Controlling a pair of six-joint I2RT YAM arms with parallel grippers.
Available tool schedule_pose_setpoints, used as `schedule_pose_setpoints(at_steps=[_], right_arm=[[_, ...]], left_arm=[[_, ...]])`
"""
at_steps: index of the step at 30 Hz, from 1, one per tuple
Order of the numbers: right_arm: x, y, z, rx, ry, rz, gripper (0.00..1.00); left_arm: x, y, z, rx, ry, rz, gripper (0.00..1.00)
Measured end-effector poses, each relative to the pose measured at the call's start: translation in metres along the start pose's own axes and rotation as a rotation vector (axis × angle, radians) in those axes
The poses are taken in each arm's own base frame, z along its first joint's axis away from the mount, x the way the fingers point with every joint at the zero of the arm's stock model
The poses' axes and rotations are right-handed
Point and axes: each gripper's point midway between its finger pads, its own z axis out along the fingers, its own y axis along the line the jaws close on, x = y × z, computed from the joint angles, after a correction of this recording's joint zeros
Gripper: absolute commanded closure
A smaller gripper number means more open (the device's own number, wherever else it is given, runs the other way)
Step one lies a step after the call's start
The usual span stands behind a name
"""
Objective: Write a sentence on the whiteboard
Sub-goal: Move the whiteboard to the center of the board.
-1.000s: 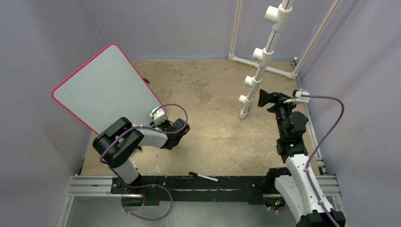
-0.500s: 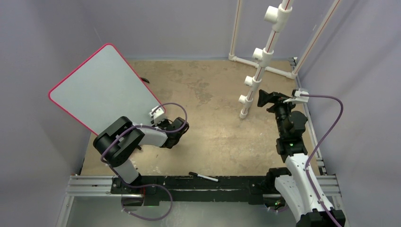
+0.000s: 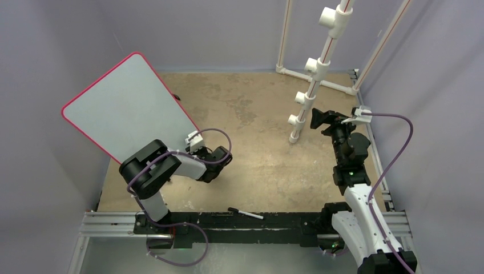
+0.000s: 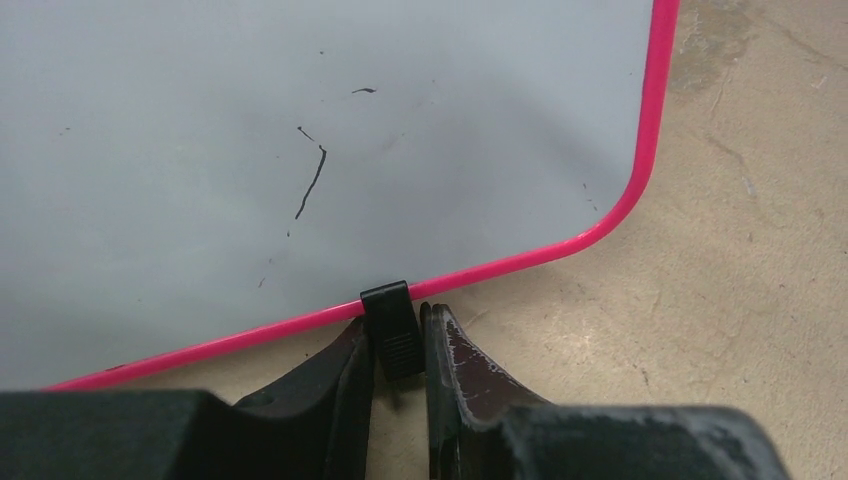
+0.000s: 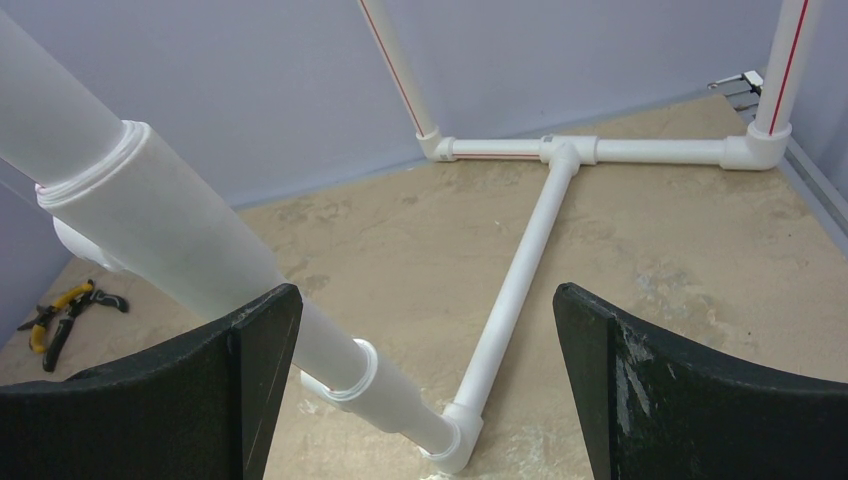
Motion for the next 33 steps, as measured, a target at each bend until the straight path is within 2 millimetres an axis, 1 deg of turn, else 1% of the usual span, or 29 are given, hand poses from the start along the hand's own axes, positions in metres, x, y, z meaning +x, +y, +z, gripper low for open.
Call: schedule_pose_setpoints(at_steps=[7, 12, 19, 25, 33], right_arm=[[-0.001, 0.0, 0.0, -0.001, -0.001, 0.0, 0.01], [-0.001, 0.0, 0.0, -0.001, -0.001, 0.0, 0.01], [0.0, 0.002, 0.0, -0.011, 0.002, 0.0, 0.02], [0.0, 0.003, 0.0, -0.013, 0.003, 0.0, 0.01], [0.0, 0.003, 0.0, -0.014, 0.004, 0.0, 0.01]], left_arm=[[0.005, -0.007, -0.011, 0.035, -0.028, 0.026, 1.0], [0.01, -0.024, -0.024, 0.084, -0.047, 0.034, 1.0], [0.017, -0.055, -0.042, 0.161, -0.058, 0.045, 1.0], [0.022, -0.086, -0.057, 0.219, -0.062, 0.047, 1.0], [0.03, -0.13, -0.082, 0.309, -0.044, 0.049, 1.0]])
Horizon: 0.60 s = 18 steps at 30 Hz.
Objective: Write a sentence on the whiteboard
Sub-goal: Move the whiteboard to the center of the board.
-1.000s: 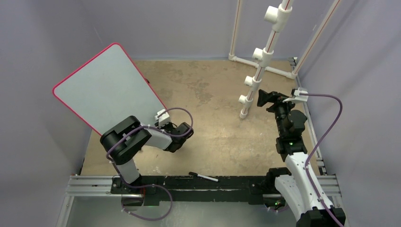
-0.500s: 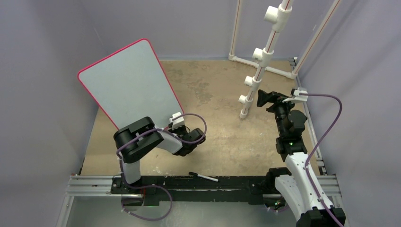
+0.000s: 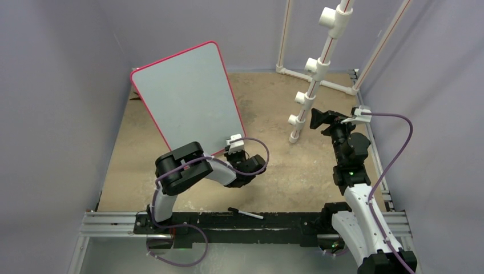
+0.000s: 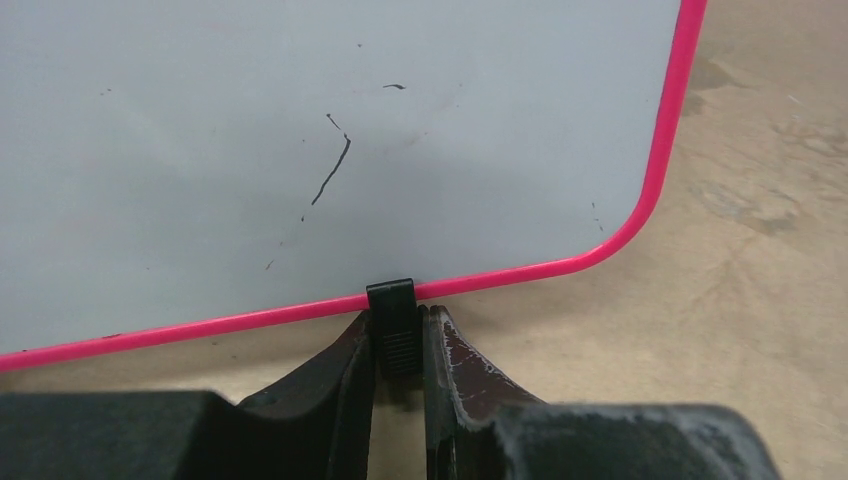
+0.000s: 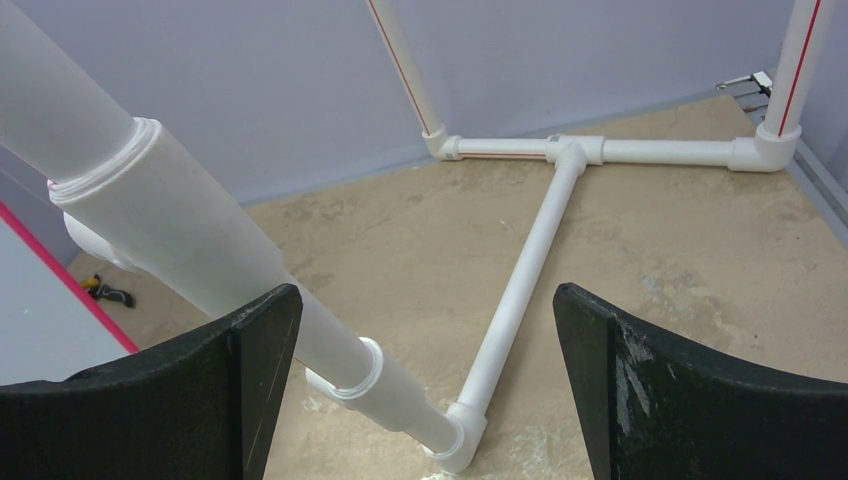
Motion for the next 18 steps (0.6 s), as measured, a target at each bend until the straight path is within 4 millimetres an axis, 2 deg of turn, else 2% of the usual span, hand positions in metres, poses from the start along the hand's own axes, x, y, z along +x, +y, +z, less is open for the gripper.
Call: schedule_pose_setpoints(at_steps=[5, 11, 18], right_arm=[[0.0, 0.0, 0.0, 0.0, 0.0, 0.0, 0.01], [0.0, 0.0, 0.0, 0.0, 0.0, 0.0, 0.01], [0.0, 0.0, 0.0, 0.0, 0.0, 0.0, 0.01]], left_arm=[[0.003, -0.031, -0.007, 0.056, 0.018, -0.007, 1.0], [0.006, -0.057, -0.017, 0.118, 0.039, -0.008, 1.0], [0.009, -0.063, -0.023, 0.154, 0.057, 0.001, 0.76]])
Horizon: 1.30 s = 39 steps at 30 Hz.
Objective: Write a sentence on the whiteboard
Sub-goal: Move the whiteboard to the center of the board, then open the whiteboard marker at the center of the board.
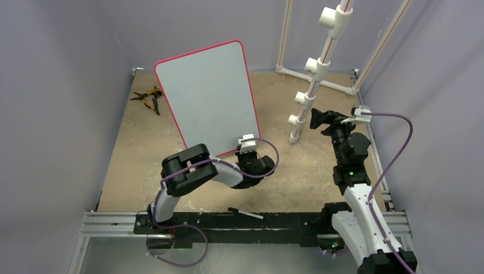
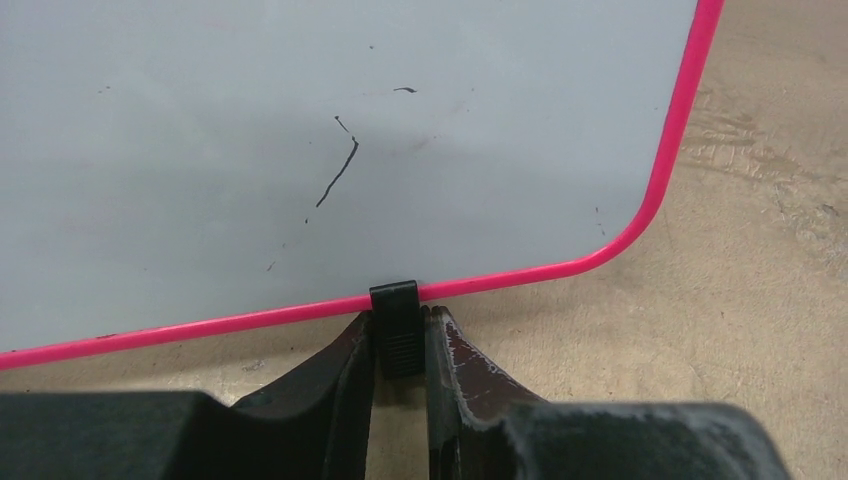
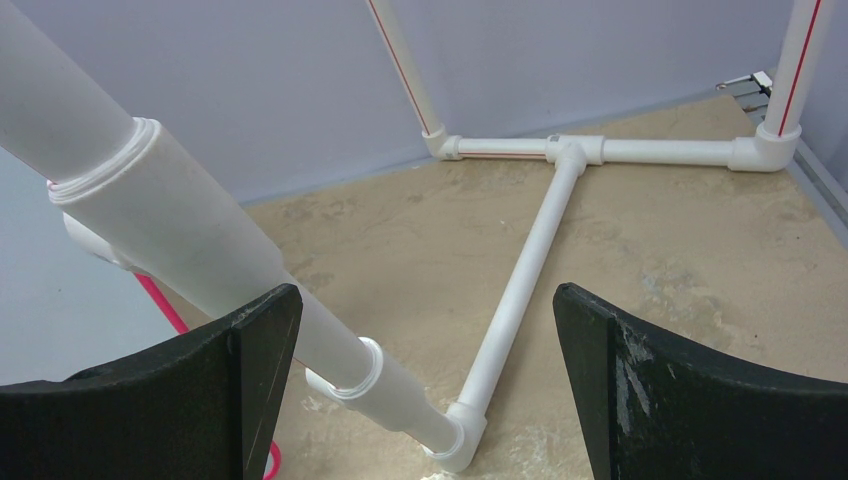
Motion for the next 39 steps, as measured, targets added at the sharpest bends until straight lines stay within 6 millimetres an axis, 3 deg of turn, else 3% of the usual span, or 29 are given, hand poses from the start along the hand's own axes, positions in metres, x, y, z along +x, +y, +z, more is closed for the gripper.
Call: schedule_pose_setpoints(at_steps=[6, 13, 18, 24, 27, 32, 35, 39], right_arm=[[0.0, 0.0, 0.0, 0.0, 0.0, 0.0, 0.01], [0.001, 0.0, 0.001, 0.002, 0.004, 0.0, 0.01], [0.001, 0.0, 0.001, 0.001, 0.003, 0.0, 0.01], [0.001, 0.0, 0.001, 0.001, 0.003, 0.0, 0.01], [0.0, 0.0, 0.0, 0.0, 0.0, 0.0, 0.01], [0.0, 0.0, 0.0, -0.001, 0.001, 0.0, 0.01], [0.0, 0.0, 0.0, -0.001, 0.001, 0.0, 0.01], [0.0, 0.0, 0.0, -0.001, 0.001, 0.0, 0.01]], left_arm=[[0.001, -0.008, -0.009, 0.064, 0.043, -0.031, 0.58], [0.007, -0.026, -0.038, 0.185, 0.11, -0.021, 0.37], [0.011, -0.027, -0.061, 0.269, 0.168, 0.006, 0.25], [0.011, -0.005, -0.098, 0.408, 0.301, 0.079, 0.21], [-0.008, 0.008, -0.119, 0.497, 0.339, 0.12, 0.21], [-0.035, 0.011, -0.153, 0.672, 0.385, 0.192, 0.22], [-0.027, 0.015, -0.169, 0.766, 0.443, 0.288, 0.24], [-0.001, 0.028, -0.182, 0.854, 0.537, 0.453, 0.25]])
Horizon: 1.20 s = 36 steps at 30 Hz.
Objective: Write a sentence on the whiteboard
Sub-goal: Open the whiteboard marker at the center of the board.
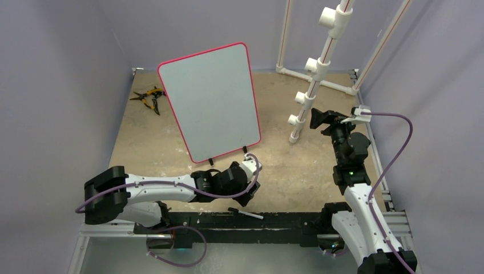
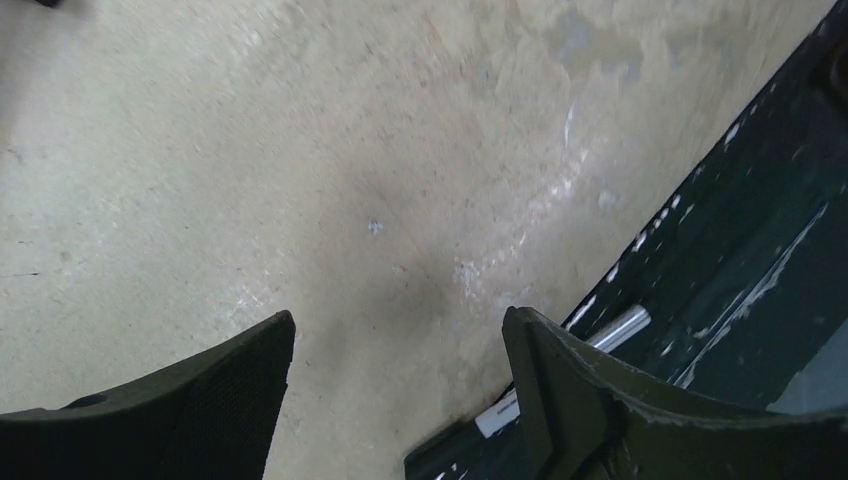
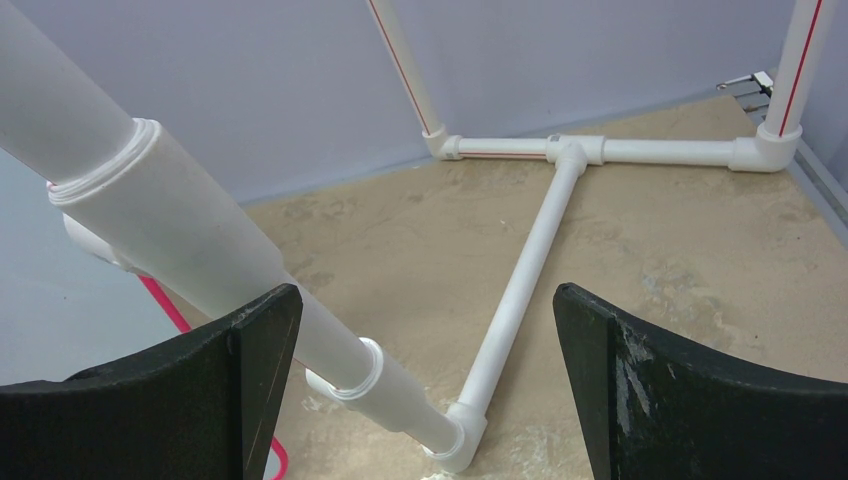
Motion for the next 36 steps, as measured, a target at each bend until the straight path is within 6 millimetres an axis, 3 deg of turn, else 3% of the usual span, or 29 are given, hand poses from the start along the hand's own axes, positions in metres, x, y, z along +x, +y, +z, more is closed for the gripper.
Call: schedule_pose_setpoints(at_steps=[9, 15, 23, 29, 36], right_arm=[[-0.006, 0.002, 0.001, -0.004, -0.011, 0.0, 0.01], [-0.007, 0.003, 0.0, -0.005, -0.015, 0.0, 0.01], [-0.007, 0.003, 0.0, -0.006, -0.016, 0.0, 0.01], [-0.008, 0.003, 0.0, -0.007, -0.017, 0.0, 0.01], [-0.008, 0.003, 0.0, -0.007, -0.017, 0.0, 0.01]], left_arm=[[0.051, -0.008, 0.004, 0.114, 0.214, 0.172, 0.25], [0.061, -0.026, -0.003, 0.237, 0.257, 0.219, 0.26], [0.075, -0.037, -0.003, 0.271, 0.3, 0.3, 0.27], [0.076, -0.039, 0.003, 0.196, 0.289, 0.37, 0.53], [0.076, -0.04, 0.003, 0.086, 0.267, 0.384, 0.75]])
